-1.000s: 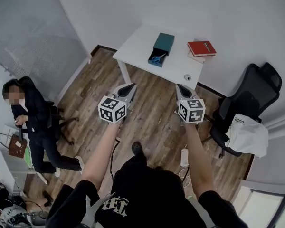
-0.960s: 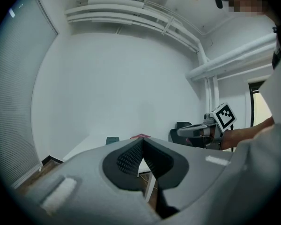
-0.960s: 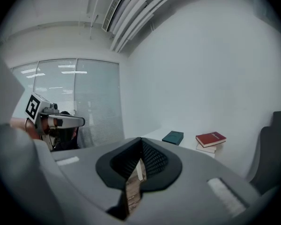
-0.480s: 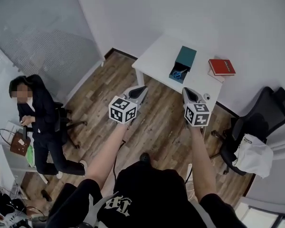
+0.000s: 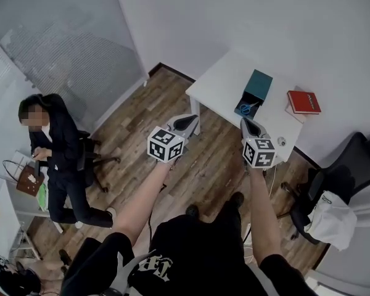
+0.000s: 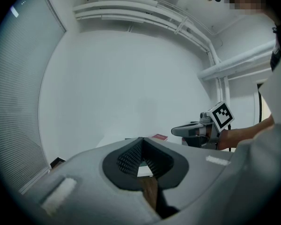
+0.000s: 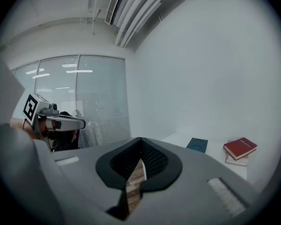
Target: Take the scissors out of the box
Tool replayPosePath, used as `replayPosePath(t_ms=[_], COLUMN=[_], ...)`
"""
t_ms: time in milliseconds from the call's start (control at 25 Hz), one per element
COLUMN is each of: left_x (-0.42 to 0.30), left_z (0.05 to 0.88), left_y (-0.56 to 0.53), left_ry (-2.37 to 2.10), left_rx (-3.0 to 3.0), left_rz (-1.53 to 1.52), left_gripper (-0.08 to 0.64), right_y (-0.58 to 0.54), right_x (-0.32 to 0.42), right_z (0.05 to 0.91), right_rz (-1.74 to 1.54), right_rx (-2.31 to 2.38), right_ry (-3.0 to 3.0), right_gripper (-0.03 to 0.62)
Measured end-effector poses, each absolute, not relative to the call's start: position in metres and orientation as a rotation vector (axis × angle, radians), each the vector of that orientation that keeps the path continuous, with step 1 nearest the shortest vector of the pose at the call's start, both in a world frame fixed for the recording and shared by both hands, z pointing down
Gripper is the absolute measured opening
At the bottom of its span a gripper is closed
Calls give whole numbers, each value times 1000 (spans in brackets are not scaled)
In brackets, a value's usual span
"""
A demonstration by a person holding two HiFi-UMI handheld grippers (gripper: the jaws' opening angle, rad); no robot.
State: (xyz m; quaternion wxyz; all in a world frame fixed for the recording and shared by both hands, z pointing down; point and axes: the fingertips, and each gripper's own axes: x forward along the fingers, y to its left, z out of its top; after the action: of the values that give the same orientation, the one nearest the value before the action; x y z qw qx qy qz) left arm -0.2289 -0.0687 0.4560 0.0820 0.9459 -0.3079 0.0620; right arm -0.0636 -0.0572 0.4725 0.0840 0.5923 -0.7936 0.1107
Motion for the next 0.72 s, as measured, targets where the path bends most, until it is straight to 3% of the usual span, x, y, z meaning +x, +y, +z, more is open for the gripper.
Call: replayPosePath(t_ms=[720], left_x=[-107], left_z=[457], left_y=[-194], left_ry=[-1057], left_rx=[2772], left_rz=[199], left_gripper=[2], right_y=[-201], right_x=[50], right_z=[480], right_rz=[351], right_rx=[1625], right_ry=[-2471], right_gripper=[5])
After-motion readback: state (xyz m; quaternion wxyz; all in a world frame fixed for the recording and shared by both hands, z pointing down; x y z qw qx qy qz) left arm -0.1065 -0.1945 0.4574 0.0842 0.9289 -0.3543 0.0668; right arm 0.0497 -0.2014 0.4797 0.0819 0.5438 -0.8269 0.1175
